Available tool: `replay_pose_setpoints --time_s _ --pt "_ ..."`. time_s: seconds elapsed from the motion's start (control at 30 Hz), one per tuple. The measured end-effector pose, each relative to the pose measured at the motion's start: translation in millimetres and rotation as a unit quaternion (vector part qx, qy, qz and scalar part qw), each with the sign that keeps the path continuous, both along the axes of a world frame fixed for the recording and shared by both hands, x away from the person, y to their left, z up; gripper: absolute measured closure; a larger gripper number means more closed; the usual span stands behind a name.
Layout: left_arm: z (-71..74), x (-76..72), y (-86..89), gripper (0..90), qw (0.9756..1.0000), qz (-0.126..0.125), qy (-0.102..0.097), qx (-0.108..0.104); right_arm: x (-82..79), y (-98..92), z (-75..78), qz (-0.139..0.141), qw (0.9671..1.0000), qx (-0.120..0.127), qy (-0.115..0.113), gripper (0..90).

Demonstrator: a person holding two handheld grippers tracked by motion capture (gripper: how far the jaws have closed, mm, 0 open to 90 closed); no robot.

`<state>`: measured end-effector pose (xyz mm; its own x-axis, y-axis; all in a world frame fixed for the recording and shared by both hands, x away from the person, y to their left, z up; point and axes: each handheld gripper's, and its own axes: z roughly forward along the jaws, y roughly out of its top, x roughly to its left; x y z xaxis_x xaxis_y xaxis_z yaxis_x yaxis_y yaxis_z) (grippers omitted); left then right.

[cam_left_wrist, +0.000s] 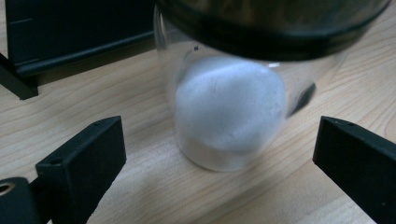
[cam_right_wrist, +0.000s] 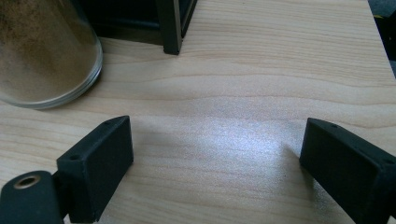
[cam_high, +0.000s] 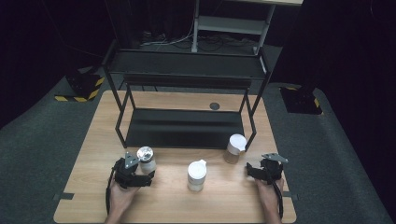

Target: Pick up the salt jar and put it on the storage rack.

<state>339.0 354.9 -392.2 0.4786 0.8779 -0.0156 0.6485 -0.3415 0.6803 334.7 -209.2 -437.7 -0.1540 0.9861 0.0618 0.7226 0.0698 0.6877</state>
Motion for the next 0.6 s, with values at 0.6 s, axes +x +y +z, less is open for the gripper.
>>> replay_pose_setpoints --time_s 0.6 --pt "-2.6 10.1 -15.2 5.6 0.9999 0.006 -0.008 0.001 -0.2 -0.2 0.0 0.0 1.0 0.0 0.0 9.2"
